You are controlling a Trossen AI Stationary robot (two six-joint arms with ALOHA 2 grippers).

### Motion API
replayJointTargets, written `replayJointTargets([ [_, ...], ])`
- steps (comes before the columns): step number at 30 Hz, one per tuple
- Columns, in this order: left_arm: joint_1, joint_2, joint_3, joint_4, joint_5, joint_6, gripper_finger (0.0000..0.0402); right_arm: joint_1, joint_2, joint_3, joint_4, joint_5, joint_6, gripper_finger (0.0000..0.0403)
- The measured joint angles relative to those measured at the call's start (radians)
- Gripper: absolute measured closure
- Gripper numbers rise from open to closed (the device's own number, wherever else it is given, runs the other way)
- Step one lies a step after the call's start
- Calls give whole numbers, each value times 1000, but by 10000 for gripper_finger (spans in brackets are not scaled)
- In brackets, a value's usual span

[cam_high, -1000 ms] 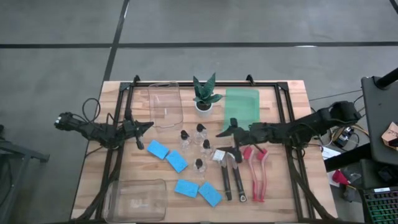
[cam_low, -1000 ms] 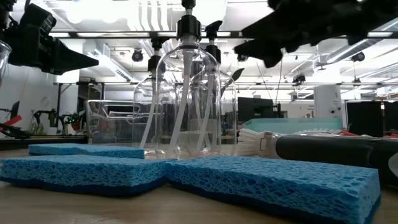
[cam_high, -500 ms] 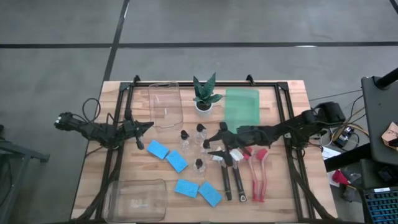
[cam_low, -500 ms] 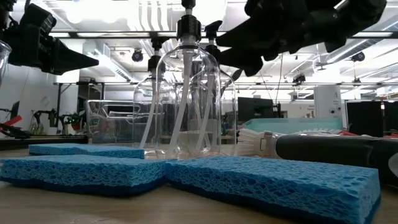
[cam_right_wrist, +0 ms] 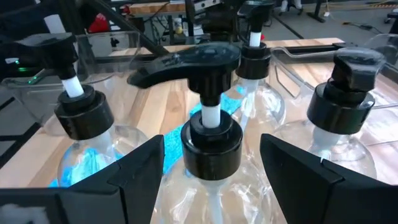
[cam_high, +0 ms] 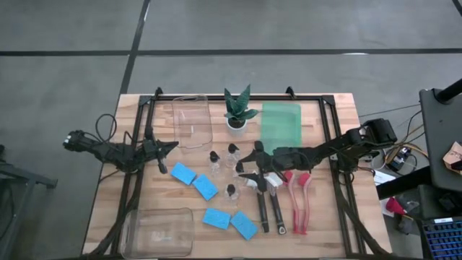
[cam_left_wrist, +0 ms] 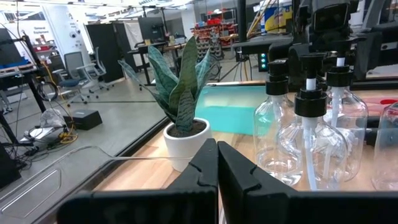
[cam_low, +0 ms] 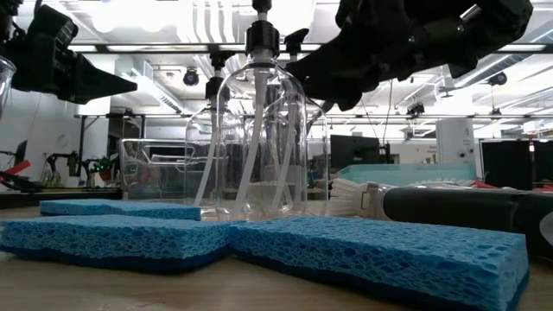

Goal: Pick & Place Kitchen Sink Supplies
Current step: Put the red dish brush into the green bin

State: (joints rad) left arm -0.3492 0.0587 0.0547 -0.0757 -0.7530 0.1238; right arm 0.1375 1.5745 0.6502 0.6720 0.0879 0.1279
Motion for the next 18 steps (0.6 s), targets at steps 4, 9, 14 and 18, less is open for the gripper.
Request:
replayJointTargets([
  [4,0,0,0,0,0,0,401,0,0,0,7,2,0,151],
  [9,0,0,0,0,0,0,401,0,5,9,16,20,-1,160],
  [14,0,0,0,0,0,0,401,0,12,13,13,20,-9,165],
  [18,0,0,0,0,0,0,401,0,11,11,11,20,-22,162],
])
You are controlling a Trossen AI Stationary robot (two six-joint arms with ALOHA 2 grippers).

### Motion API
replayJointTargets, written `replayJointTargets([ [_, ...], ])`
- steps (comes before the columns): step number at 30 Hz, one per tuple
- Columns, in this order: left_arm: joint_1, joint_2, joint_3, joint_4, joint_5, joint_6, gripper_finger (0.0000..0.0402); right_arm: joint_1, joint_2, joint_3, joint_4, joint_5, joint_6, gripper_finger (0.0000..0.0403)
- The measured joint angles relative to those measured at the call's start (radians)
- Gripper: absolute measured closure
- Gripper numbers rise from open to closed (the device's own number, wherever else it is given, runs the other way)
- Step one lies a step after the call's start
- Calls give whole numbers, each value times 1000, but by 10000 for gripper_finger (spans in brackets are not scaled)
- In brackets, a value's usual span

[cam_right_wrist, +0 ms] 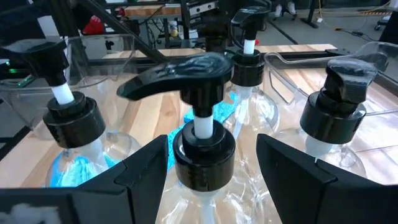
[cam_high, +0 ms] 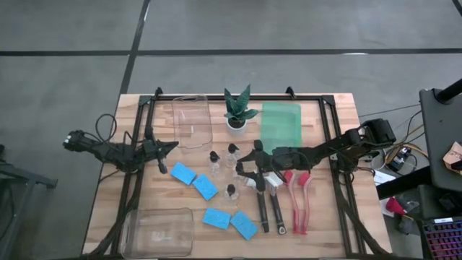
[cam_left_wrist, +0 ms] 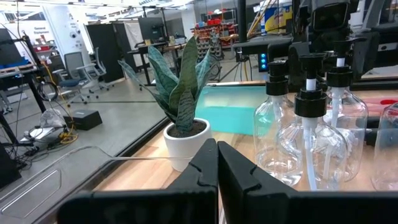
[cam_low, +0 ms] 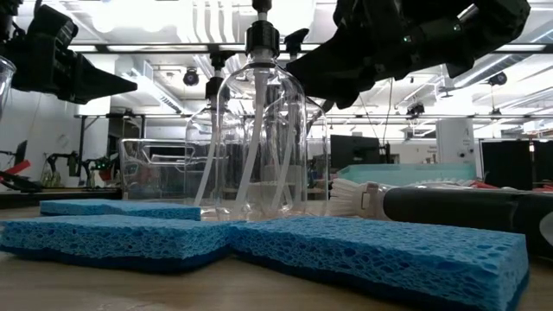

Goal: Pick & Place Kitchen Sink Supplies
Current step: Put the red dish brush into the green bin

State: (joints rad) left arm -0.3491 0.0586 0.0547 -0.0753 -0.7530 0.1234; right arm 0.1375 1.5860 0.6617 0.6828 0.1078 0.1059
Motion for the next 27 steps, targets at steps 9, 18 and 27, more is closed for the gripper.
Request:
replayJointTargets([
  [9,0,0,0,0,0,0,401,0,-1,0,0,-2,-5,150],
  [18,0,0,0,0,0,0,401,0,-1,-1,-7,-2,-6,158],
  [27,0,0,0,0,0,0,401,0,-13,-2,-52,-3,-9,158],
])
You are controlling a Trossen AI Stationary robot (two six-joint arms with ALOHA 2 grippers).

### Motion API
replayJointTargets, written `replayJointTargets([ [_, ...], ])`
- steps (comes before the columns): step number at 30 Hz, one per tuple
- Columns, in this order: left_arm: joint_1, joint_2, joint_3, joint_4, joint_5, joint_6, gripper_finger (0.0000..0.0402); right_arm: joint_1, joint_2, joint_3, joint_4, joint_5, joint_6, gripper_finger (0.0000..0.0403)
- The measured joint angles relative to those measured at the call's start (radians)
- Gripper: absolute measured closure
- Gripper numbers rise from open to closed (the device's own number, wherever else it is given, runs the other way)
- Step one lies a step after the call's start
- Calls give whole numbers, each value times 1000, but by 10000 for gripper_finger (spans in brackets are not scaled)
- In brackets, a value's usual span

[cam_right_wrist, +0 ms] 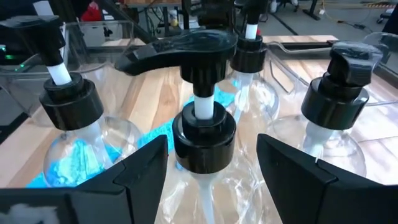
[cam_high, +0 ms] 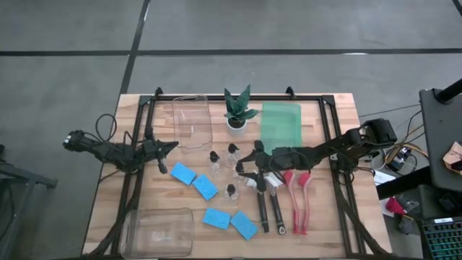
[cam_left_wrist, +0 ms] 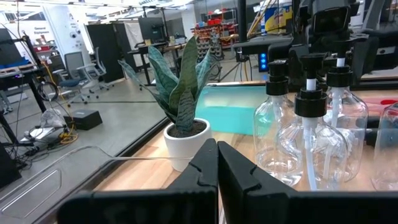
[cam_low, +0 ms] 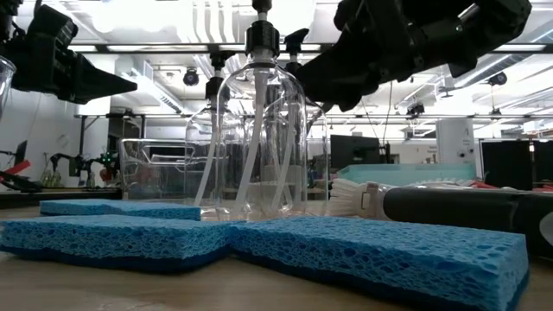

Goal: Pick & Place Kitchen Sink Supplies
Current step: Put the red dish brush into the green bin

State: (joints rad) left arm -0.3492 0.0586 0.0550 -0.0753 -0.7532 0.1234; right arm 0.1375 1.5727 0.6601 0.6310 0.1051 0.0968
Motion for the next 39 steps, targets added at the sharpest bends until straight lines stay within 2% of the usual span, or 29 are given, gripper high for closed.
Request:
replayJointTargets([
  [5,0,0,0,0,0,0,401,0,-46,1,-82,-5,5,149],
  [12,0,0,0,0,0,0,401,5,-232,27,-476,-11,156,140],
  [15,0,0,0,0,0,0,401,12,-323,54,-708,-34,313,141],
  [22,0,0,0,0,1,0,401,88,-448,92,-1139,-126,857,154],
  [30,0,0,0,0,0,0,401,238,-443,91,-1393,-237,1300,157],
  [35,0,0,0,0,0,0,401,308,-405,90,-1482,-241,1475,158],
  [39,0,0,0,0,0,0,401,339,-338,86,-1513,-237,1512,160],
])
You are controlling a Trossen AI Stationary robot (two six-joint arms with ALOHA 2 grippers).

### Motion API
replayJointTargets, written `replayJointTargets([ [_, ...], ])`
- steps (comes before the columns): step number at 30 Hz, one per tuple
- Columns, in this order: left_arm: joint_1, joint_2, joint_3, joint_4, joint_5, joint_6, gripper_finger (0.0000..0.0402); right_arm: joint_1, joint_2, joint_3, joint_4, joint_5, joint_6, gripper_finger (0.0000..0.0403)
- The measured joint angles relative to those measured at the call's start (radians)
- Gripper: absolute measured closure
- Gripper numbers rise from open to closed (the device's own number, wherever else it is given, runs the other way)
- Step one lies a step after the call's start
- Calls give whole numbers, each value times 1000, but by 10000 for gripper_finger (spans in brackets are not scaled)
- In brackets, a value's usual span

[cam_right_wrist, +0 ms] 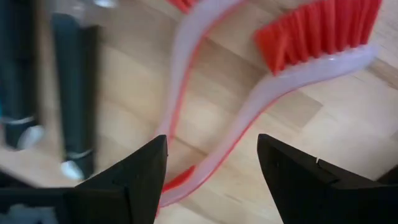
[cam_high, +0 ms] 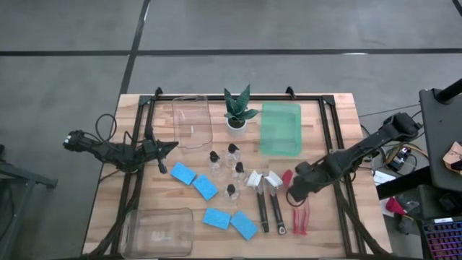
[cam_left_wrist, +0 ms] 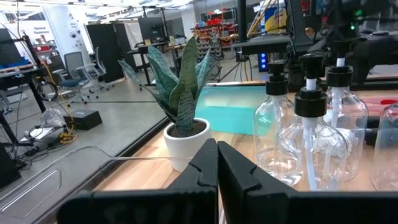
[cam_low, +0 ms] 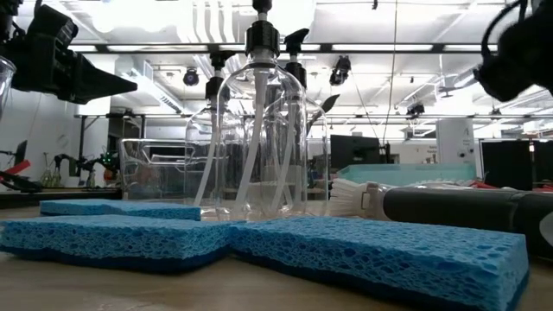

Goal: Pick & Place Kitchen Sink Supplies
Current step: Put the red dish brush into the green bin

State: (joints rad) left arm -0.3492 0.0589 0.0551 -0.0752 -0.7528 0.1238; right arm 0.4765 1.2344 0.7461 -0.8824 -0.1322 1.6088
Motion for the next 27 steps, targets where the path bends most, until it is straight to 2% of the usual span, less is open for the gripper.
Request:
replayJointTargets([
  [9,0,0,0,0,0,0,401,2,174,0,3,-18,-17,159],
  [16,0,0,0,0,0,0,401,3,267,2,11,-55,-67,174],
  [22,0,0,0,0,0,0,401,3,294,2,25,-55,-99,204],
  [27,0,0,0,0,0,0,401,3,292,2,25,-55,-113,250],
])
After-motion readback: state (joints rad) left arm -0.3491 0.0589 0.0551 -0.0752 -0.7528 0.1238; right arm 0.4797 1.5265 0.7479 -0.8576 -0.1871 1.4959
